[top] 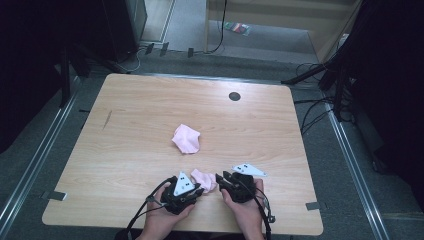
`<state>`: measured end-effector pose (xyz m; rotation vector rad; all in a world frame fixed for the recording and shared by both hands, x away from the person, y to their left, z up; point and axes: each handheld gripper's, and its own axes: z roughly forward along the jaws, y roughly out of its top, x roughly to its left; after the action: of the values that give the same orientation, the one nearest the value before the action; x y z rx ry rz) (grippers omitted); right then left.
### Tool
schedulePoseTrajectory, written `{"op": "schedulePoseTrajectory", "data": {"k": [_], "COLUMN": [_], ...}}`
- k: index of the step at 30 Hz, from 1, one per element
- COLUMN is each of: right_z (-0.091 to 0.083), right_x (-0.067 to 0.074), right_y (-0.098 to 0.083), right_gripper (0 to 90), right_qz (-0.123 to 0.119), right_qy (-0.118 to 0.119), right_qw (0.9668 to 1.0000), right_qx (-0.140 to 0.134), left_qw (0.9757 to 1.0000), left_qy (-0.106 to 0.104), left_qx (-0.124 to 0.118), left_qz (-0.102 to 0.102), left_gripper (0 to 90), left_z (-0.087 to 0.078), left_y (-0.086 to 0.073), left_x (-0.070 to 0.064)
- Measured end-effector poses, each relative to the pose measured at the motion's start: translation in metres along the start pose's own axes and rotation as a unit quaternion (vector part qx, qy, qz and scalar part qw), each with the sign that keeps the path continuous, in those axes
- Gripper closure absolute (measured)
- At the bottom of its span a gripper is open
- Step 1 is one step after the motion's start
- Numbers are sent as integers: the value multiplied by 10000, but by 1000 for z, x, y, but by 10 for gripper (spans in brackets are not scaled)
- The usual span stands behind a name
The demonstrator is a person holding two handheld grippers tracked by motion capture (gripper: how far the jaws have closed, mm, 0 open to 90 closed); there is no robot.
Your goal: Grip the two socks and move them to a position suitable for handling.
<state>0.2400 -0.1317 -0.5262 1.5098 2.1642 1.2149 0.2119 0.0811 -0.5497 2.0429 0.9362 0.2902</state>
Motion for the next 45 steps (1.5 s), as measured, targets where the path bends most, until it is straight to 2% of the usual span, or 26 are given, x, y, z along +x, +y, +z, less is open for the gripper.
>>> {"op": "schedulePoseTrajectory", "data": {"k": [1, 5, 7, 8, 10, 12, 13, 14, 17, 18, 20, 22, 24, 25, 28, 29, 31, 33, 34, 35, 36, 37, 39, 40, 41, 45], "right_z": [0, -3, -6, -8, -7, -3, 0, 3, 9, 9, 9, 11, 14, 15, 17, 17, 17, 19, 19, 19, 19, 19, 19, 19, 19, 20], "right_x": [0, -2, -1, 3, 5, 7, 8, 9, 11, 10, 9, 8, 8, 9, 13, 13, 16, 19, 20, 21, 22, 22, 21, 20, 20, 19], "right_y": [0, 2, 3, 5, 4, 2, 0, -2, -6, -6, -7, -8, -10, -11, -13, -13, -14, -16, -16, -17, -17, -17, -17, -17, -17, -17], "right_gripper": [669, 671, 678, 695, 708, 725, 732, 740, 760, 772, 801, 843, 883, 898, 900, 900, 900, 900, 900, 900, 900, 900, 900, 900, 900, 900], "right_qz": [0, 51, 42, 7, -80, -206, -205, -215, -293, -302, -246, -207, -196, -209, -251, -251, -275, -326, -341, -383, -426, -440, -438, -402, -402, -454], "right_qy": [0, 16, 48, 106, 109, 176, 231, 232, 194, 156, 122, 100, 149, 178, 269, 269, 343, 352, 333, 307, 269, 245, 267, 295, 295, 288], "right_qw": [10000, 9999, 9998, 9997, 9997, 9996, 9995, 9995, 9992, 9992, 9994, 9995, 9993, 9991, 9987, 9987, 9982, 9979, 9979, 9979, 9979, 9979, 9978, 9978, 9978, 9977], "right_qx": [0, -90, -167, -203, -189, -64, 1, 72, 205, 210, 188, 219, 291, 321, 360, 360, 412, 437, 432, 415, 414, 417, 421, 432, 432, 412], "left_qw": [10000, 9986, 9980, 9971, 9966, 9958, 9957, 9959, 9962, 9963, 9959, 9972, 9984, 9990, 9996, 9997, 9995, 9991, 9988, 9992, 9997, 9999, 9996, 9980, 9980, 9939], "left_qy": [0, -217, -264, -337, -360, -419, -399, -347, -268, -224, -365, -342, -229, -154, -7, -25, 103, 261, 348, 301, 177, 67, -192, -356, -356, -357], "left_qx": [0, -345, -463, -528, -556, -595, -633, -644, -616, -646, -683, -638, -504, -399, -100, 42, 117, 108, 102, 72, 39, -6, -153, -321, -321, -786], "left_qz": [0, -328, -350, -426, -487, -549, -549, -534, -554, -526, -472, -210, 55, 119, 262, 258, 274, 316, 317, 268, 176, 80, -165, -406, -406, -680], "left_gripper": [804, 802, 776, 736, 737, 758, 799, 890, 900, 872, 722, 611, 593, 584, 533, 533, 509, 554, 606, 653, 757, 757, 828, 871, 877, 884], "left_z": [0, -7, -10, -12, -13, -14, -15, -16, -17, -18, -17, -14, -9, -6, 2, 4, 5, 6, 5, 4, 3, 1, -5, -12, -12, -31], "left_y": [0, -1, -2, -2, -3, -4, -5, -5, -5, -5, -2, 1, 3, 3, 2, 1, 3, 2, 2, 2, 1, 1, 0, 0, 0, 0], "left_x": [0, 9, 13, 16, 17, 20, 20, 21, 22, 21, 15, 6, -3, -6, -8, -8, -10, -12, -12, -10, -8, -4, 3, 12, 12, 28]}}
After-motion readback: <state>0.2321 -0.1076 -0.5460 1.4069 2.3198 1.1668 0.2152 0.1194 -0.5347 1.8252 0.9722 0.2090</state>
